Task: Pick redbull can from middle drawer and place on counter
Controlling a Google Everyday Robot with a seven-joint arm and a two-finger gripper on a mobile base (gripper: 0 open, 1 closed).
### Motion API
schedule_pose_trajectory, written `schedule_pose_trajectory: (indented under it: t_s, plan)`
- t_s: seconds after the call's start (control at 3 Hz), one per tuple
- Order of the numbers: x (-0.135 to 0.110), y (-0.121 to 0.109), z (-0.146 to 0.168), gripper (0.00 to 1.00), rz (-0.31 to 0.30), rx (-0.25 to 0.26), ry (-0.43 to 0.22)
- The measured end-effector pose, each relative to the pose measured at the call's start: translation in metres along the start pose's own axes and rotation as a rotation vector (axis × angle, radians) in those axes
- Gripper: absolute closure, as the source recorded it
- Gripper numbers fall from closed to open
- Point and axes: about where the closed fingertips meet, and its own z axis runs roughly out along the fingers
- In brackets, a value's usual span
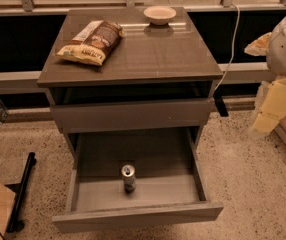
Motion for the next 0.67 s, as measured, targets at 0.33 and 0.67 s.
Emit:
schedule_pose_trajectory:
  t_s: [0.33, 0.67]
  plan:
    - [0.002, -0.011, 0.03, 0.0, -0.02, 0.046, -0.124]
    - [0.003, -0.024, 0.065, 0.0, 0.001, 0.082, -0.255]
